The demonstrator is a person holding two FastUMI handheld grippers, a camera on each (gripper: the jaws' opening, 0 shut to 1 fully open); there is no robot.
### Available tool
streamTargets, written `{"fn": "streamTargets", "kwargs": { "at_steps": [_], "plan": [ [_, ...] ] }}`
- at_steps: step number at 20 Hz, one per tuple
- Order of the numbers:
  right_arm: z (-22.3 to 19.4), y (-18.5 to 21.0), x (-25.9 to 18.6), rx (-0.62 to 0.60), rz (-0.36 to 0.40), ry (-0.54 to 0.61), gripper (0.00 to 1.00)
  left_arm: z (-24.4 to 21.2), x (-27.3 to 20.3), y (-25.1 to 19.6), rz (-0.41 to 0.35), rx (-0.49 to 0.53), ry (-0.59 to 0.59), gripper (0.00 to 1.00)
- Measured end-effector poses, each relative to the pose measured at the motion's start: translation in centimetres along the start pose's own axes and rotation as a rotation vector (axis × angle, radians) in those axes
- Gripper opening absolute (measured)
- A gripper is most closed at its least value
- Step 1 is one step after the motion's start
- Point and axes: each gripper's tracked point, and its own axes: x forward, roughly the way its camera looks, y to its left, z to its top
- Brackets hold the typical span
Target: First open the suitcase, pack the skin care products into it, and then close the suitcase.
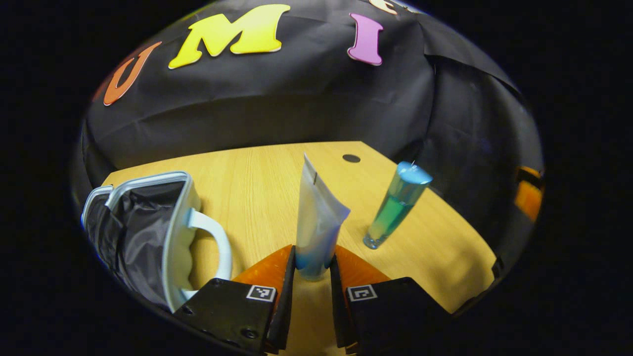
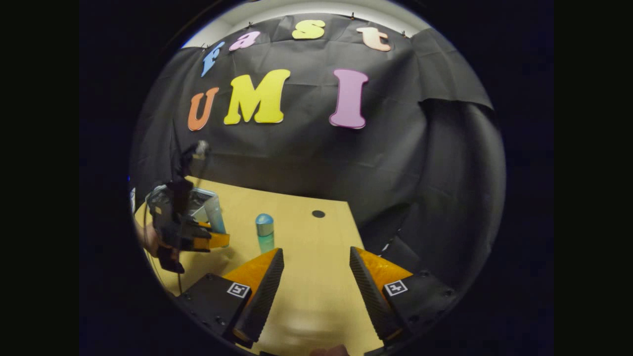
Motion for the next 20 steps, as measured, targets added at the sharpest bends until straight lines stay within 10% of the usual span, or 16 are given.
{"fn": "streamTargets", "kwargs": {
  "at_steps": [17,20],
  "plan": [
    [-7.0,9.2,15.5,0.107,0.09,0.211,0.8,-0.9,-16.5,8.5,0.219,-0.129,0.025,0.36],
    [-7.4,8.8,16.9,0.114,0.034,0.243,0.6,-1.5,-17.4,10.4,0.251,-0.161,0.042,0.36]
  ]
}}
